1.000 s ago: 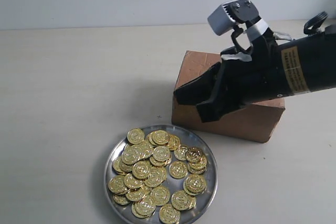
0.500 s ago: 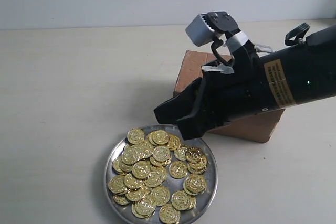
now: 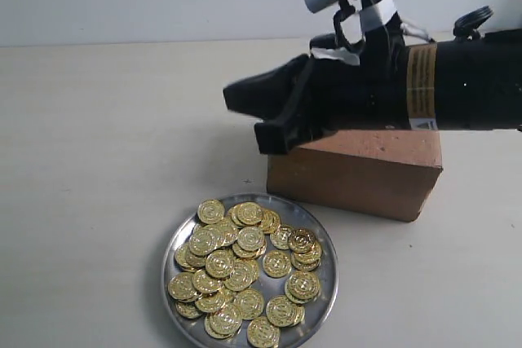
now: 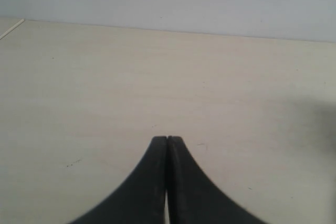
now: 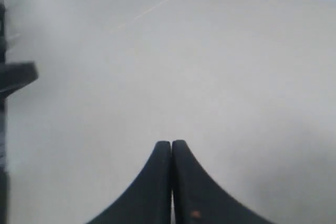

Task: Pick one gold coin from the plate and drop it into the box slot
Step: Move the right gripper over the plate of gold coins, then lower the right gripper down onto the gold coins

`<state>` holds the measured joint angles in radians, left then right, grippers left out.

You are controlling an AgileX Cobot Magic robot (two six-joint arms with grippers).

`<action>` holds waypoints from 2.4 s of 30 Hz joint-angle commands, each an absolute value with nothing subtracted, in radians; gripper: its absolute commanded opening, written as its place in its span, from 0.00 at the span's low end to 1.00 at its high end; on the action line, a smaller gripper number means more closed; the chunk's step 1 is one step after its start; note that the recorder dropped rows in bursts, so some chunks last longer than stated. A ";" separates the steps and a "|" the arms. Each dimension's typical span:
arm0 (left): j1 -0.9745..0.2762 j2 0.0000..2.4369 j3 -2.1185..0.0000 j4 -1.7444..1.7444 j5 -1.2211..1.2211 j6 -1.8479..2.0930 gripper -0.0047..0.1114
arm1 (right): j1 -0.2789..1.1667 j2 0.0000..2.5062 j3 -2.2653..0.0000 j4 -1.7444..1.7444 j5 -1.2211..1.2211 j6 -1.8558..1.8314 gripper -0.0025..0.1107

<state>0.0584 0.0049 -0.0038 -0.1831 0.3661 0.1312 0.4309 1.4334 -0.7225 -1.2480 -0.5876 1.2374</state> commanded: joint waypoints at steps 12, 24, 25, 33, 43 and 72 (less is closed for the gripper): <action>0.061 0.000 0.000 -0.186 0.356 0.127 0.04 | 0.626 1.410 -0.875 0.005 0.459 -0.046 0.02; 0.061 0.000 0.000 -0.186 0.356 0.127 0.04 | 0.732 1.542 -0.892 0.226 0.577 -0.480 0.02; 0.061 0.000 0.000 -0.186 0.356 0.127 0.04 | 0.745 1.572 -0.895 0.240 0.583 -0.495 0.02; 0.061 0.000 0.000 -0.186 0.356 0.127 0.04 | 0.873 1.655 -0.927 0.235 0.708 -0.486 0.02; 0.061 0.000 0.000 -0.186 0.356 0.127 0.04 | 0.873 1.688 -0.927 0.233 0.684 -0.346 0.22; 0.061 0.000 0.000 -0.186 0.356 0.127 0.04 | 0.707 1.782 -0.927 0.166 0.660 0.067 0.43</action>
